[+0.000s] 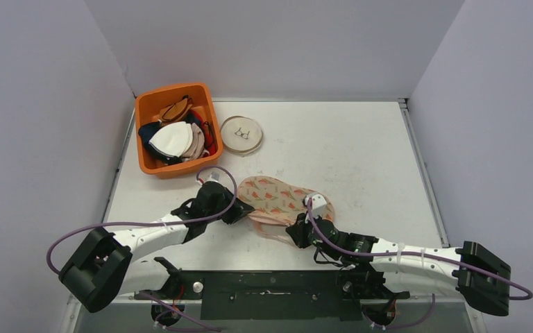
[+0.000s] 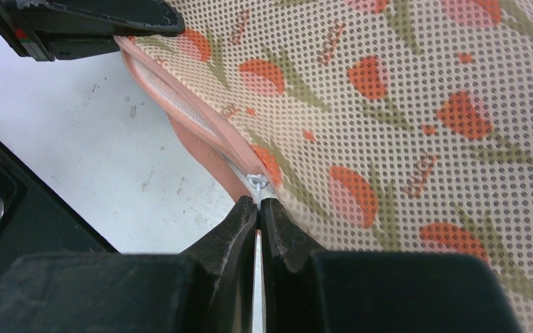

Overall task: Unzip the laundry bag and remove the bra
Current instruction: Unzip the laundry bag at the center of the board.

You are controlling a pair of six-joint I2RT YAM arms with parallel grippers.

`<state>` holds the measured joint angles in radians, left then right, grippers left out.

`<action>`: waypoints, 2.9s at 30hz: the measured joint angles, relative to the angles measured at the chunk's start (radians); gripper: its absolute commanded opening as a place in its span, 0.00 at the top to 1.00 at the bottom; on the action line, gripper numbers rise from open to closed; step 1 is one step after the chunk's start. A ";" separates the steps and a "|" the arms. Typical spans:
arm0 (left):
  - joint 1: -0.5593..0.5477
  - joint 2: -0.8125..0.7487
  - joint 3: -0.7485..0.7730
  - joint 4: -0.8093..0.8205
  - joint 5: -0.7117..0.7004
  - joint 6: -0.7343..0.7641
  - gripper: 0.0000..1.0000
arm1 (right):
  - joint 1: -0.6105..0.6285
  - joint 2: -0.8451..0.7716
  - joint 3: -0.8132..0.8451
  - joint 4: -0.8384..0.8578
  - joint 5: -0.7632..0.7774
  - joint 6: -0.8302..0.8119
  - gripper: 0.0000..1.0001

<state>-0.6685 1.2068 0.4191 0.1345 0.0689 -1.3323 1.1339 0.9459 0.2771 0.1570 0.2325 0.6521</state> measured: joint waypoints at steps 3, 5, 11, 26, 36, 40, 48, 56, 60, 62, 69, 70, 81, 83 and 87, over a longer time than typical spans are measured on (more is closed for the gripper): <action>0.013 0.023 0.009 -0.005 0.002 0.014 1.00 | 0.000 -0.014 -0.003 -0.020 0.008 0.004 0.95; 0.023 0.037 0.016 -0.007 0.009 0.023 1.00 | 0.000 -0.028 -0.005 -0.037 0.015 0.008 0.95; 0.072 0.067 0.049 -0.020 0.023 0.063 0.69 | 0.000 -0.069 -0.023 -0.071 0.034 0.015 0.95; 0.083 -0.287 -0.024 -0.234 0.070 0.113 0.03 | 0.000 0.102 -0.018 0.050 -0.021 -0.018 0.95; -0.108 -0.377 -0.080 -0.195 -0.003 -0.027 0.03 | 0.001 0.289 0.071 0.202 -0.142 -0.069 0.95; -0.125 -0.220 -0.069 -0.125 -0.012 -0.044 0.06 | 0.006 0.294 0.084 0.227 -0.172 -0.081 0.95; -0.143 -0.024 0.014 -0.023 -0.024 -0.044 0.27 | 0.029 0.269 0.085 0.230 -0.185 -0.084 0.95; -0.142 0.071 0.035 0.010 -0.058 -0.044 0.54 | 0.045 0.195 0.085 0.190 -0.161 -0.083 0.95; -0.142 0.074 0.035 0.012 -0.074 -0.047 0.76 | 0.046 0.150 0.084 0.159 -0.146 -0.083 0.95; -0.141 0.074 0.035 0.013 -0.080 -0.047 0.85 | 0.046 0.132 0.082 0.144 -0.140 -0.081 0.95; -0.121 0.070 0.035 0.012 -0.087 -0.036 1.00 | 0.052 0.063 0.068 0.076 -0.109 -0.064 0.95; -0.116 0.070 0.035 0.012 -0.087 -0.034 1.00 | 0.052 0.049 0.066 0.063 -0.104 -0.061 0.95; -0.050 0.070 0.035 0.012 -0.077 -0.009 1.00 | 0.052 -0.095 0.029 -0.067 -0.021 -0.020 0.95; -0.033 0.072 0.035 0.012 -0.062 0.006 1.00 | 0.052 -0.121 0.016 -0.089 -0.001 -0.008 0.95; -0.003 0.110 0.058 0.011 -0.023 0.044 1.00 | 0.052 -0.150 0.007 -0.123 0.037 0.013 0.95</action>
<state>-0.6720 1.3170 0.4770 0.1452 0.0456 -1.2884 1.1862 0.7956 0.2844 0.0338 0.2699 0.6647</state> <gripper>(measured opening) 0.044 0.054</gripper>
